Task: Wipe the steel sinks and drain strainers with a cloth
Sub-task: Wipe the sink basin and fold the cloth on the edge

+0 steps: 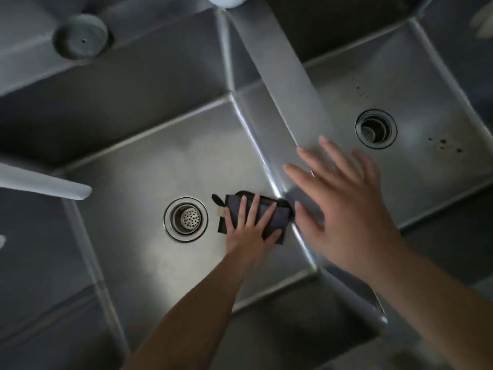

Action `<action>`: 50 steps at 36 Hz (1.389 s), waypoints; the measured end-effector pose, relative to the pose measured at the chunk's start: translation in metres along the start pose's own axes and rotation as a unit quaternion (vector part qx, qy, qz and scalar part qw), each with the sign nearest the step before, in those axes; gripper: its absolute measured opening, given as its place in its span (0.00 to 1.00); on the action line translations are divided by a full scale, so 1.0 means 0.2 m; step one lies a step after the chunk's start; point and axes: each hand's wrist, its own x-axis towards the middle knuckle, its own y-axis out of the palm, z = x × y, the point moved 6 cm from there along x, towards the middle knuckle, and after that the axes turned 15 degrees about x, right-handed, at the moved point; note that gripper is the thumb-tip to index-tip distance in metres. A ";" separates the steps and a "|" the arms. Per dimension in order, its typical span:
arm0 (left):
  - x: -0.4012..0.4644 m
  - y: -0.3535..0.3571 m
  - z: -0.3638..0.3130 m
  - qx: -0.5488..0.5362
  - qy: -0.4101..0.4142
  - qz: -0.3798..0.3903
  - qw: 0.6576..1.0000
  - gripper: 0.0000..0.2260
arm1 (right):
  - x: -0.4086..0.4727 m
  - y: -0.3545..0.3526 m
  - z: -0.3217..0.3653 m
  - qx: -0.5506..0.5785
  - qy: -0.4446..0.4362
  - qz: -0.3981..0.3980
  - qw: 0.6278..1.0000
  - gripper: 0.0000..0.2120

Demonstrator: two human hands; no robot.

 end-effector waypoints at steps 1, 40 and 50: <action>0.03 -0.01 0.01 -0.010 -0.013 0.005 1.000 0.30 | 0.02 0.00 -0.05 -0.023 0.012 0.018 1.000 0.25; 1.03 -0.60 0.49 -0.242 -0.387 0.049 0.888 0.29 | 0.08 0.03 -0.18 0.029 -0.024 -0.021 0.999 0.30; 1.03 -0.57 0.56 -0.158 -0.264 0.032 0.951 0.32 | 0.08 0.02 -0.17 0.032 -0.023 -0.030 0.999 0.30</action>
